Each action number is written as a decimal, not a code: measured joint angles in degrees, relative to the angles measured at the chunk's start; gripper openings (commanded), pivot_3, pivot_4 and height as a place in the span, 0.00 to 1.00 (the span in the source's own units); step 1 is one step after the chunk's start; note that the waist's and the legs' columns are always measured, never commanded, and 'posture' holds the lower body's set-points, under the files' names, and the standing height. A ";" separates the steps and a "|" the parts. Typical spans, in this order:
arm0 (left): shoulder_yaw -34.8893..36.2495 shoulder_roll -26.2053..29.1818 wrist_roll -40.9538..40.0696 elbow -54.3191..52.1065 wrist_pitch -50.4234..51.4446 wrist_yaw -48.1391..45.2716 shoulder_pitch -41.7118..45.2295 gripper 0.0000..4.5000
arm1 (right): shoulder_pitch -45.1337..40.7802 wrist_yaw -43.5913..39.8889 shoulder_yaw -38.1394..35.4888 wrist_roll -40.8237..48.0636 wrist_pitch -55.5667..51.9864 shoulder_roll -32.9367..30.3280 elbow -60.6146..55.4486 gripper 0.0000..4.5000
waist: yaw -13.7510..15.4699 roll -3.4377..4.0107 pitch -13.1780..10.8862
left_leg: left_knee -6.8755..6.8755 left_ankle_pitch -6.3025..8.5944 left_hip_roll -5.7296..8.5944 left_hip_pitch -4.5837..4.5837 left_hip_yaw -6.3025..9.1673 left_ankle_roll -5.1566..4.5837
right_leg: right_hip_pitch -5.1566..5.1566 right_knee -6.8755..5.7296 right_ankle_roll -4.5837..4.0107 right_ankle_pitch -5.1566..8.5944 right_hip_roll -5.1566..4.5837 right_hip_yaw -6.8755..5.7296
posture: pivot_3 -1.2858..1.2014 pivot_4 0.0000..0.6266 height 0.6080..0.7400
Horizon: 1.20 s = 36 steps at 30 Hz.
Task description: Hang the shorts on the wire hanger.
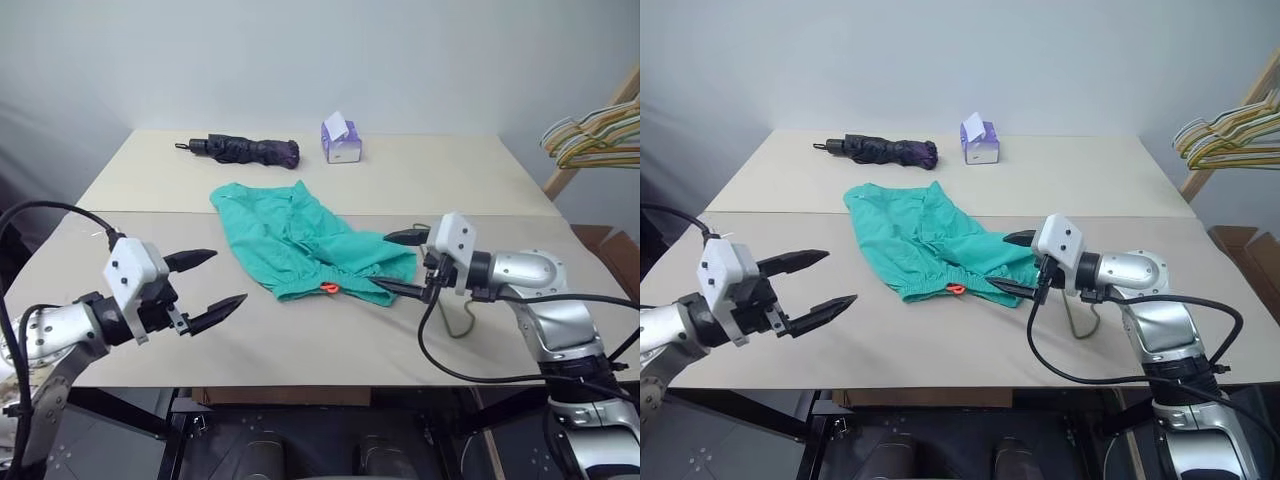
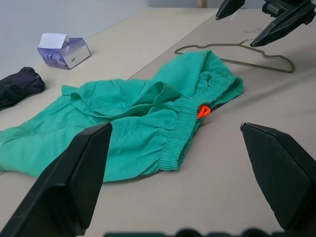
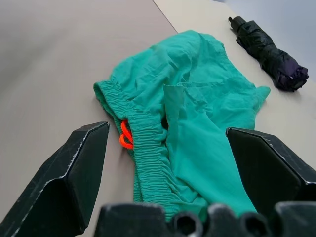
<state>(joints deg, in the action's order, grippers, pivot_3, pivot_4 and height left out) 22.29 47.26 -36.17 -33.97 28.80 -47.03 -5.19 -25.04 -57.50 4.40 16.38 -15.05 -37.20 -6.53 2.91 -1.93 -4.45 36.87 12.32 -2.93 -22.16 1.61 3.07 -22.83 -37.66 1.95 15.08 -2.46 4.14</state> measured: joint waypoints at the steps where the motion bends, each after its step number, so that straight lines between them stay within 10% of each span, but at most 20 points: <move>1: 0.31 0.00 -0.01 -0.14 0.00 0.17 0.00 1.00 | -0.28 -0.05 0.18 -0.04 0.10 0.01 0.18 0.99 | 0.03 0.00 0.00 | 0.00 0.00 0.00 0.00 0.00 0.00 | 0.00 0.00 0.00 0.00 0.00 0.00 | 0.60 0.05 1.00; 12: 0.05 0.66 0.13 0.90 -0.19 -1.27 1.91 1.00 | -0.68 1.32 3.50 -3.20 0.26 0.11 -1.85 0.99 | 0.06 0.00 0.00 | 0.00 0.00 0.00 0.01 0.00 0.00 | -0.01 -0.01 0.00 0.00 0.00 -0.01 | 0.59 0.05 1.00; 24: 0.00 0.60 0.11 2.36 -1.05 -2.78 2.69 1.00 | -8.53 9.18 27.92 -31.76 -3.29 9.46 2.05 0.99 | -1.26 0.01 0.00 | 0.00 -0.01 0.00 -0.05 -0.02 0.01 | -0.19 -0.17 -0.04 0.02 0.01 0.01 | 0.57 0.06 1.00; 36: -1.07 0.46 0.44 3.35 -1.31 -2.98 3.87 1.00 | -15.69 16.10 35.21 -45.48 -0.66 14.58 17.05 0.21 | -0.73 -0.02 0.01 | 0.00 -0.01 0.00 -0.11 -0.01 0.02 | -0.23 -0.19 -0.05 0.02 0.00 -0.02 | 0.57 0.03 1.00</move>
<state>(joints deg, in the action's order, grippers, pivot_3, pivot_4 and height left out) 21.22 47.72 -35.73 -30.62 27.49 -50.01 -1.32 -40.73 -41.40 39.61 -29.10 -15.72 -22.63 10.53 2.18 -1.96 -4.44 36.87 12.31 -2.93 -22.27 1.60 3.09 -23.06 -37.85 1.90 15.10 -2.47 4.11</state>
